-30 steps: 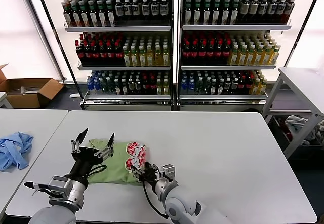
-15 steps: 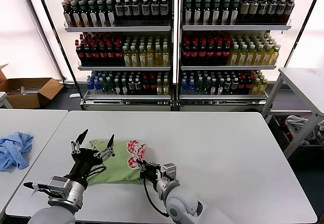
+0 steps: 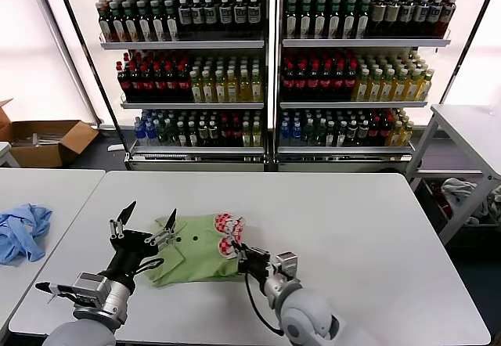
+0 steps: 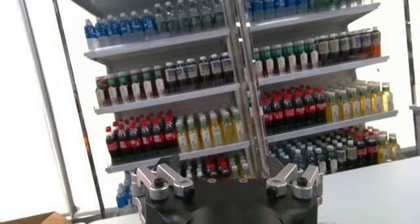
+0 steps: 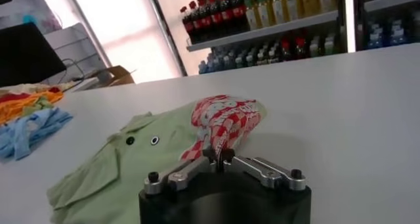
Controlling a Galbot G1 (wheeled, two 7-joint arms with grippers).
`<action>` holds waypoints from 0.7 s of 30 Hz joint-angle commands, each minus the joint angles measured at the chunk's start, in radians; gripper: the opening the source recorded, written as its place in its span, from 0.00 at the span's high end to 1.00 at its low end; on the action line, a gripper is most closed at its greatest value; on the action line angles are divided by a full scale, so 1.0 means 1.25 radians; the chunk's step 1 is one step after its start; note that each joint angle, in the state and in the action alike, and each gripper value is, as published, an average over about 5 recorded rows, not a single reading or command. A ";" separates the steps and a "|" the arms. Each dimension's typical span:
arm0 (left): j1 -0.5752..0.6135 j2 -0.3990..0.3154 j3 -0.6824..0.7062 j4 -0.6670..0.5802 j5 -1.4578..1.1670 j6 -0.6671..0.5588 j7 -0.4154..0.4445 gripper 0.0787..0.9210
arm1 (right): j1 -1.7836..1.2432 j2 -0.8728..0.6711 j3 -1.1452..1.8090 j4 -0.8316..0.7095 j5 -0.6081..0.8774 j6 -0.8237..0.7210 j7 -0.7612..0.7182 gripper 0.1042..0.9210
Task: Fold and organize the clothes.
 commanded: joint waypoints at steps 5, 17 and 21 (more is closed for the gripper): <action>-0.002 0.000 0.007 -0.004 -0.004 0.006 0.003 0.12 | -0.228 -0.182 0.232 0.177 -0.003 0.028 -0.016 0.96; 0.019 0.021 0.004 -0.017 -0.032 0.023 0.003 0.12 | -0.384 -0.179 0.445 0.261 -0.184 0.125 -0.087 0.77; 0.028 0.041 -0.001 -0.027 -0.070 0.032 0.002 0.12 | -0.501 -0.186 0.605 0.335 -0.173 0.147 -0.086 0.63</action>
